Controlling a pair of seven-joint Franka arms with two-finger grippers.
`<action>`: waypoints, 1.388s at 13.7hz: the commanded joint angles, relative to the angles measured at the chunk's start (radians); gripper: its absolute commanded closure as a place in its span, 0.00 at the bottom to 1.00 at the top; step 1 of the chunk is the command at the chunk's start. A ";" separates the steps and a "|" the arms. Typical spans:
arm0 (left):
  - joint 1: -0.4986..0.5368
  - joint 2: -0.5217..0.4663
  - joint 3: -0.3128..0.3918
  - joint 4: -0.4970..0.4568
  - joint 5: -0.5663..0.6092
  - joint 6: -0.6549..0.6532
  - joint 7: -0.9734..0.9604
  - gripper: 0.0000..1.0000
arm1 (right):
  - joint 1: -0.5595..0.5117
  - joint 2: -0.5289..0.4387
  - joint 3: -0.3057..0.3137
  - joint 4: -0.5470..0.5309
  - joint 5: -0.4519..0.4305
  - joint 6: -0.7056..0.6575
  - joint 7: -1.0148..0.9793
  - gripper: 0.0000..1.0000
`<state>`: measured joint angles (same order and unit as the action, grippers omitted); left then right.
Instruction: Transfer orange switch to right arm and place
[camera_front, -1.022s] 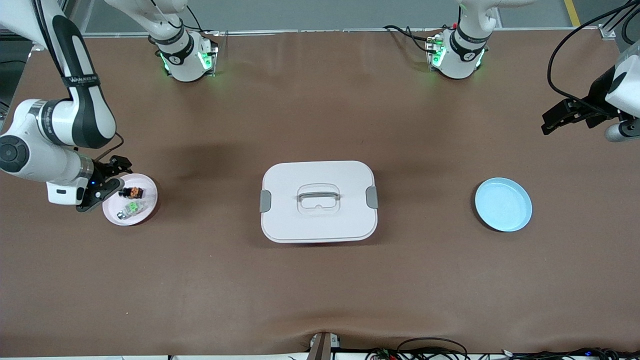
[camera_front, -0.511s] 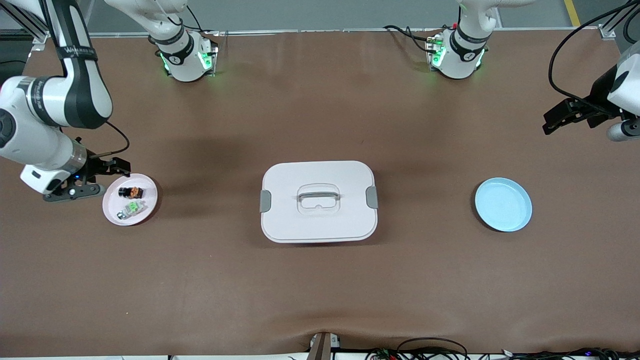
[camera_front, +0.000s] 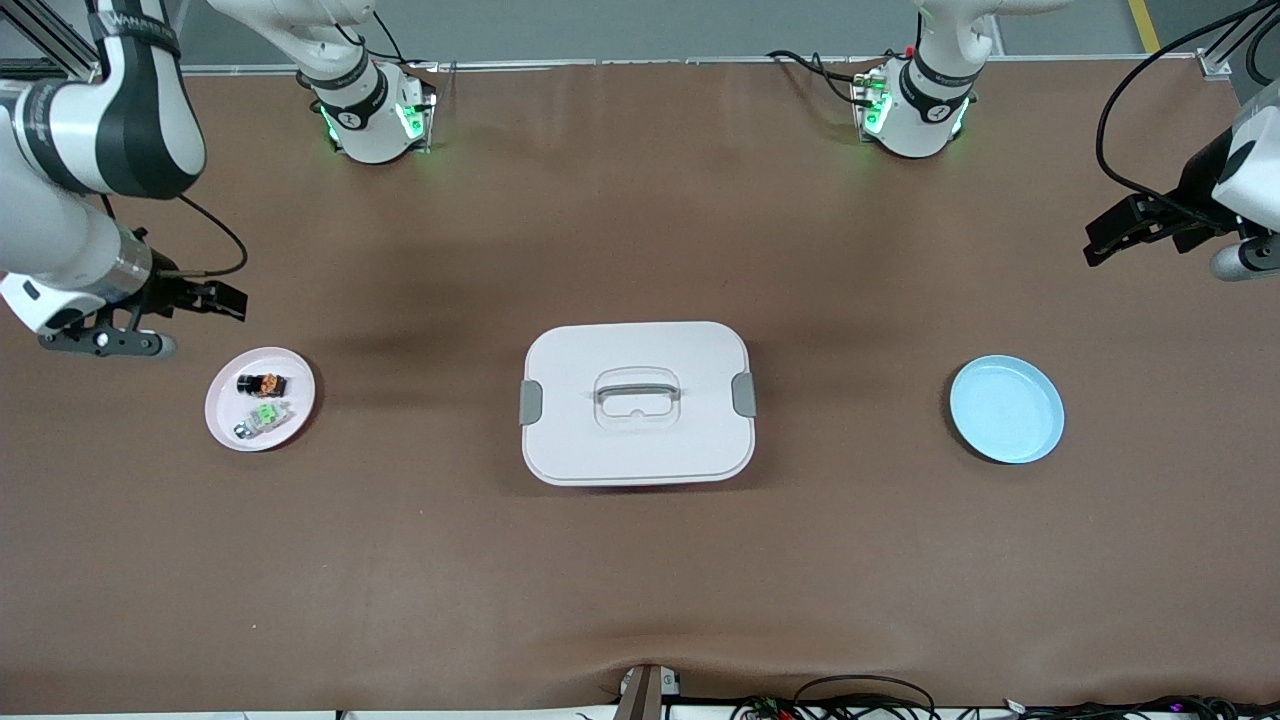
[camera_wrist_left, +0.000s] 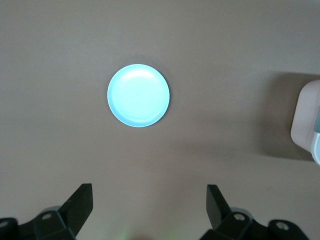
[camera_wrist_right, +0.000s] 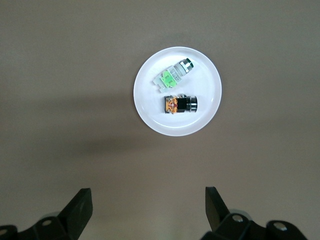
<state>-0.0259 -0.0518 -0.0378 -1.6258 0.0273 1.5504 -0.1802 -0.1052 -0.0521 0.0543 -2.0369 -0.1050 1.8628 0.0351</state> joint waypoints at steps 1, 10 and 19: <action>0.003 -0.013 -0.004 0.007 -0.021 -0.021 0.025 0.00 | 0.009 -0.095 -0.005 -0.028 -0.007 -0.013 0.005 0.00; 0.000 -0.016 -0.004 0.009 -0.021 -0.050 0.022 0.00 | 0.065 -0.118 -0.010 0.173 0.066 -0.186 -0.029 0.00; 0.000 -0.013 -0.004 0.032 -0.020 -0.058 0.025 0.00 | 0.062 -0.213 -0.053 0.179 0.099 -0.208 0.000 0.00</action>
<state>-0.0273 -0.0560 -0.0409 -1.6105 0.0192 1.5149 -0.1763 -0.0416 -0.2500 0.0242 -1.8576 -0.0181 1.6652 0.0192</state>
